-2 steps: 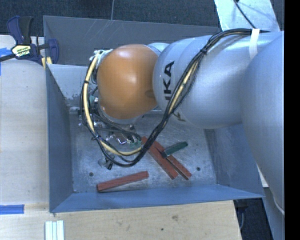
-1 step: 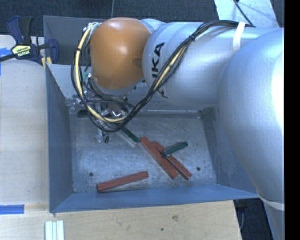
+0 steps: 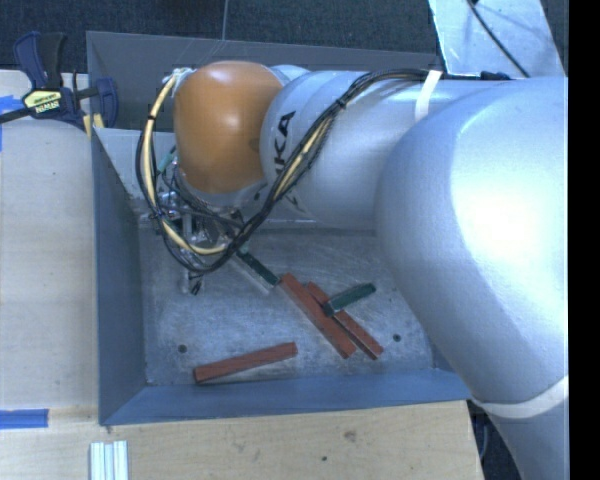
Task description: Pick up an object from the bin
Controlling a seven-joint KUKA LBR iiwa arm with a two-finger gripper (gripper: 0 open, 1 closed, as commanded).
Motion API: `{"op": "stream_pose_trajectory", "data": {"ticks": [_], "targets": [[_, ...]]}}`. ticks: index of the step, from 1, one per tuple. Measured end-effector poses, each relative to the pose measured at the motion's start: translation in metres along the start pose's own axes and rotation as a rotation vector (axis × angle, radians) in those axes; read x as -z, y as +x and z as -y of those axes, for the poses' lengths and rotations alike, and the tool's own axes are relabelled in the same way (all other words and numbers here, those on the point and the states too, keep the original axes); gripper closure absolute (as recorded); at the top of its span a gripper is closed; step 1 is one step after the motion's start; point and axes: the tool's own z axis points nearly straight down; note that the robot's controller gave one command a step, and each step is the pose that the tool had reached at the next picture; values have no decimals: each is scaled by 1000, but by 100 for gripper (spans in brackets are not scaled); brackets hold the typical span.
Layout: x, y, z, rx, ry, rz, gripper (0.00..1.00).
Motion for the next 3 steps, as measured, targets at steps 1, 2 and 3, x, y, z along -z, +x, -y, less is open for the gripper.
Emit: {"op": "stream_pose_trajectory", "data": {"ticks": [1,2,3], "targets": [[48,11,38,-223,1,10,0],[-27,32,104,-381,2,0,0],[-24,17,69,-195,4,6,0]]}}
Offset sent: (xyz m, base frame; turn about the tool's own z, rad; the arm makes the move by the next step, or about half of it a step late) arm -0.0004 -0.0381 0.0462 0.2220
